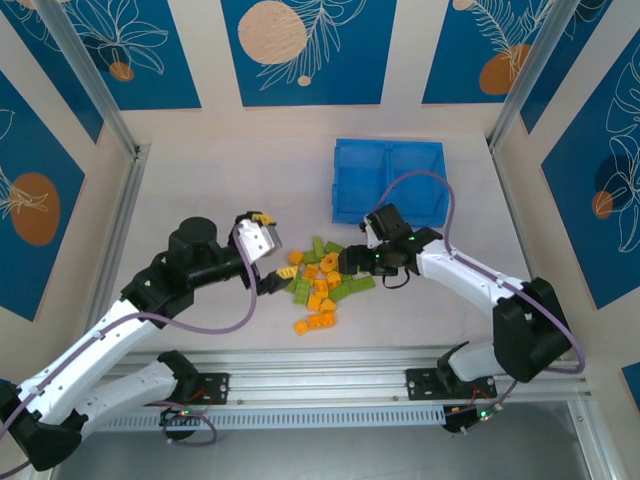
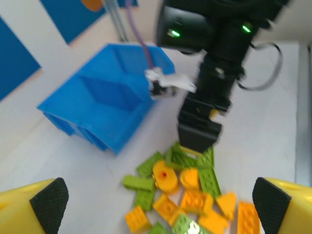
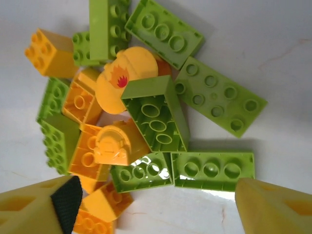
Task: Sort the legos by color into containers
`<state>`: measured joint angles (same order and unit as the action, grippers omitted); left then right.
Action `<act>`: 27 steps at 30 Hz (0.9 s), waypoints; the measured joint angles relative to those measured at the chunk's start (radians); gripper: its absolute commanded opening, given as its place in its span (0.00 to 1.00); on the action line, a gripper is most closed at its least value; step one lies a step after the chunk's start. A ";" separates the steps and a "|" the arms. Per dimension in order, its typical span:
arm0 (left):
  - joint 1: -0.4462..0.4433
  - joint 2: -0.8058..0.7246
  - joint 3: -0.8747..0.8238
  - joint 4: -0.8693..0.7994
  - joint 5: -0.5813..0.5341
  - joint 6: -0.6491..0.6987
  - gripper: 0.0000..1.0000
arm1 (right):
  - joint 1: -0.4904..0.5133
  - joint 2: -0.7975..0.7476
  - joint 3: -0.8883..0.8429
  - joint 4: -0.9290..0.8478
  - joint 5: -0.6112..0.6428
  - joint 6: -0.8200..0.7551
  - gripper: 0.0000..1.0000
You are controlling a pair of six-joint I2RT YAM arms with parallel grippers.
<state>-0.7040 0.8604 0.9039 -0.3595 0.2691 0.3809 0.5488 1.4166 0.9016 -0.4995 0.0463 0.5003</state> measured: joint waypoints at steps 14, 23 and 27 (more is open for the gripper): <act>-0.002 -0.061 -0.159 -0.090 -0.051 0.162 1.00 | 0.036 0.172 0.036 0.146 0.024 -0.026 0.59; -0.002 -0.060 -0.163 -0.091 -0.057 0.179 1.00 | 0.061 0.233 0.080 0.146 0.074 -0.051 0.42; -0.002 -0.060 -0.169 -0.091 -0.061 0.180 1.00 | 0.061 0.238 0.093 0.139 0.090 -0.058 0.32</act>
<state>-0.7055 0.8005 0.7345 -0.4503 0.2077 0.5606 0.6102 1.6550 0.9951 -0.3607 0.1360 0.4419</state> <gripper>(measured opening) 0.998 0.363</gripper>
